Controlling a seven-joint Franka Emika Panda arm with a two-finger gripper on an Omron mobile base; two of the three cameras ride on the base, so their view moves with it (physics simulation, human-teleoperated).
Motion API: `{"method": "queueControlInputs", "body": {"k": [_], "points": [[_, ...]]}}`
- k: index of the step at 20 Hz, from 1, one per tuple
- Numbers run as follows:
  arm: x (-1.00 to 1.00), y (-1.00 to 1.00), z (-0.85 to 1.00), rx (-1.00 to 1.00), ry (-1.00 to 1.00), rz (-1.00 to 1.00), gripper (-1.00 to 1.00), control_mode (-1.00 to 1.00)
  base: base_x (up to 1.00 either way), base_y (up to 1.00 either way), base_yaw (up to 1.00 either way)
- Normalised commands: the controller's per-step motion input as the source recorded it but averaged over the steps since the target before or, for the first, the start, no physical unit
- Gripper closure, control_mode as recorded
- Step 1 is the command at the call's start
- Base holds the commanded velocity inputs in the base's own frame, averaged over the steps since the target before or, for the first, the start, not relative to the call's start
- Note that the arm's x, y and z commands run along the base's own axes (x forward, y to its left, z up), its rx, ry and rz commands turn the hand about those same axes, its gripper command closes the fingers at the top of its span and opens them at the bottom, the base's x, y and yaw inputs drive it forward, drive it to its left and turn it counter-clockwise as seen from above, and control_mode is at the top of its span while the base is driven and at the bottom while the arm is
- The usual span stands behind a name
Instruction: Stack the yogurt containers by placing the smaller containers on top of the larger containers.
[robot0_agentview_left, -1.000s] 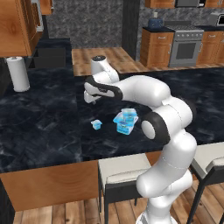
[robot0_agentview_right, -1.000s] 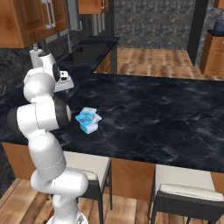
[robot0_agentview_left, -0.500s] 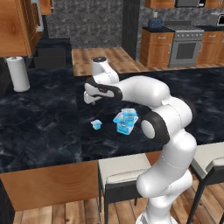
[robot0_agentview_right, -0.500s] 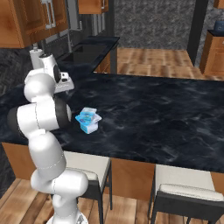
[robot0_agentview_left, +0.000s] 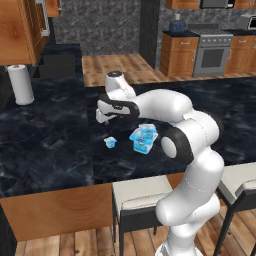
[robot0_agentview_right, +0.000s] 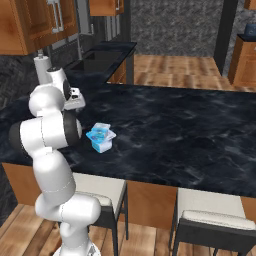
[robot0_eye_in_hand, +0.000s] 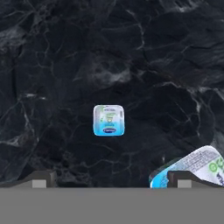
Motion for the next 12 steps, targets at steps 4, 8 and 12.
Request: {"method": "queueControlInputs", "body": {"k": [4, 8, 12], "points": [[0.02, 0.01, -0.30, 0.03, 0.00, -0.03, -1.00, -1.00, 0.00, 0.00, 0.00], [0.02, 0.00, -0.32, 0.03, 0.00, -0.03, -1.00, -1.00, 0.00, 0.00, 0.00], [0.12, 0.00, -0.30, 0.00, 0.00, -0.03, -1.00, -1.00, 0.00, 0.00, 0.00]]}}
